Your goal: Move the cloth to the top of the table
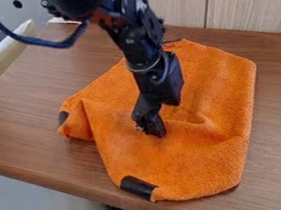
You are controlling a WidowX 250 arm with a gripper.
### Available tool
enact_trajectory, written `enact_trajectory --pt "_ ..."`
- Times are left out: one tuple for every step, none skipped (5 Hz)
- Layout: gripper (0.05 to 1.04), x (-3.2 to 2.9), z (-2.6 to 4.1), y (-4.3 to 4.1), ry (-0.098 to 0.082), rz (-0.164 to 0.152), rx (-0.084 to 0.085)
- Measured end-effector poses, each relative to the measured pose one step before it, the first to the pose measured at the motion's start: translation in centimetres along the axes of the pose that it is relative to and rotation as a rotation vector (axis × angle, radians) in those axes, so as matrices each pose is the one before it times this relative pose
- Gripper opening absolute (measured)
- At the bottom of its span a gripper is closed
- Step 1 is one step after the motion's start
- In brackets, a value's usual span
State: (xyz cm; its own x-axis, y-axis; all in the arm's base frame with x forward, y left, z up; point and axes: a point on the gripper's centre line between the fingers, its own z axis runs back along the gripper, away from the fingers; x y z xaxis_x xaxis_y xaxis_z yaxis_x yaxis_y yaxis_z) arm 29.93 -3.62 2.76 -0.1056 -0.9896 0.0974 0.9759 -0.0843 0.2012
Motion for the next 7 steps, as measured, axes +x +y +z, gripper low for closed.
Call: enact_trajectory --pt "1.0 -0.309 -0.191 0.297 0.0124 0.004 -0.0062" --pt "1.0 -1.135 0.047 0.454 0.0065 0.0337 0.0047" --pt "1.0 -1.776 0.092 1.029 0.0157 0.0365 0.0017" --pt "1.0 -2.443 -0.044 1.583 0.0202 0.0513 0.0114" --pt "1.0 -2.205 -0.193 2.048 0.0142 0.0454 0.0015" --pt "1.0 -1.647 -0.354 1.929 -0.0029 0.049 0.0046" --pt "1.0 -0.721 -0.23 1.222 0.0155 0.0023 0.0018"
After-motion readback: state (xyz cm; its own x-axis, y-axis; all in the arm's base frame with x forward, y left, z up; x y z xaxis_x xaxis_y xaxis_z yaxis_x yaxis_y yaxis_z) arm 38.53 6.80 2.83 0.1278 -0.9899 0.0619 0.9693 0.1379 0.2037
